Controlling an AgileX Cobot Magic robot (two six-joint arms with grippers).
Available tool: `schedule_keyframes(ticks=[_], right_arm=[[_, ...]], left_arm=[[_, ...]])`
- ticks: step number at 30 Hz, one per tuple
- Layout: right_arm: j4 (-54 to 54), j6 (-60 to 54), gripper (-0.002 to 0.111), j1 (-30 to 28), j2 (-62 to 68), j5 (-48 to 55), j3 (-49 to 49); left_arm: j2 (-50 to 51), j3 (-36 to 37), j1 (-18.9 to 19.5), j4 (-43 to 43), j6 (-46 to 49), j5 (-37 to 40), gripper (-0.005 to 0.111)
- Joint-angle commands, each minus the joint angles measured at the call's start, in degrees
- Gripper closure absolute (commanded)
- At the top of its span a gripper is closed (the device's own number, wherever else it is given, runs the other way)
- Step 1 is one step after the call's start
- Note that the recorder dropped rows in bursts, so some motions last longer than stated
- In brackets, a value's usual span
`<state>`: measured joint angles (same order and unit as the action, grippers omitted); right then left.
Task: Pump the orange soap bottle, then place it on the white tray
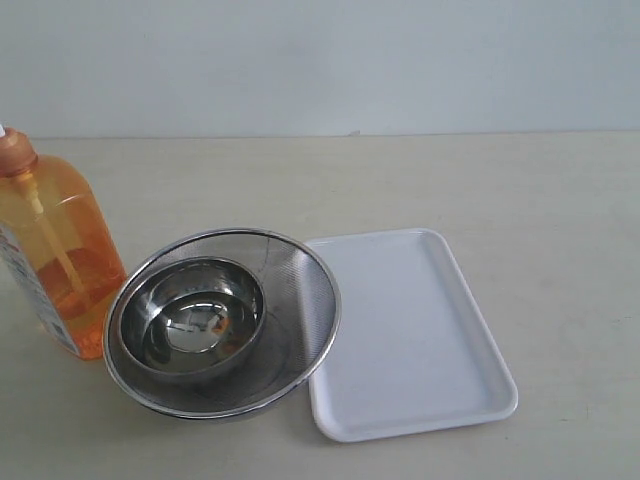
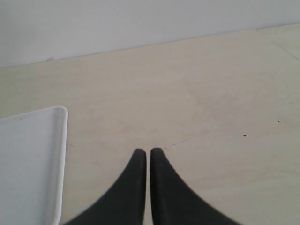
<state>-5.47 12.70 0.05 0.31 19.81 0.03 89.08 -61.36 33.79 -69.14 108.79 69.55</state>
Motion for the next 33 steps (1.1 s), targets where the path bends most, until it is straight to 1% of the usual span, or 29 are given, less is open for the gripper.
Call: schedule_keyframes(ticks=[1,4,8,11,12,14,16,18,20,22,27,30,33], right_arm=[[-0.3,0.0,0.108,-0.1,-0.3,0.1,0.0],[-0.3,0.0,0.108,-0.1,-0.3,0.1,0.0],[-0.3,0.0,0.108,-0.1,-0.3,0.1,0.0],[-0.3,0.0,0.108,-0.1,-0.3,0.1,0.0],[-0.3,0.0,0.108,-0.1,-0.3,0.1,0.0],[-0.3,0.0,0.108,-0.1,-0.3,0.1,0.0],[-0.3,0.0,0.108,-0.1,-0.3,0.1,0.0],[-0.3,0.0,0.108,-0.1,-0.3,0.1,0.0],[-0.3,0.0,0.108,-0.1,-0.3,0.1,0.0],[-0.3,0.0,0.108,-0.1,-0.3,0.1,0.0],[-0.3,0.0,0.108,-0.1,-0.3,0.1,0.0],[-0.3,0.0,0.108,-0.1,-0.3,0.1,0.0],[-0.3,0.0,0.108,-0.1,-0.3,0.1,0.0]], left_arm=[[1.2,2.6,-0.9,0.9,7.0,0.4,0.102],[1.2,2.9,-0.9,0.9,6.7,0.4,0.102],[1.2,2.9,-1.0,-0.3,-0.9,0.4,0.102],[1.2,3.4,-1.5,-5.0,-4.6,0.4,0.102],[1.2,4.2,-2.2,-6.1,-6.5,0.4,0.102],[1.2,5.1,-3.1,-5.1,-5.6,0.4,0.102],[1.2,5.3,-3.7,-2.5,-1.6,0.4,0.102],[1.2,5.3,-3.6,-4.3,-2.2,0.4,0.102],[1.2,5.3,-2.8,-4.4,-3.3,0.4,0.096],[1.2,5.3,-2.2,-4.3,-4.5,0.4,0.086],[1.2,5.3,-1.2,-3.4,-5.1,0.4,0.055],[1.2,5.3,-1.2,-2.3,-5.1,0.4,0.046],[1.2,5.3,-1.2,-3.0,-5.4,0.4,0.045]])
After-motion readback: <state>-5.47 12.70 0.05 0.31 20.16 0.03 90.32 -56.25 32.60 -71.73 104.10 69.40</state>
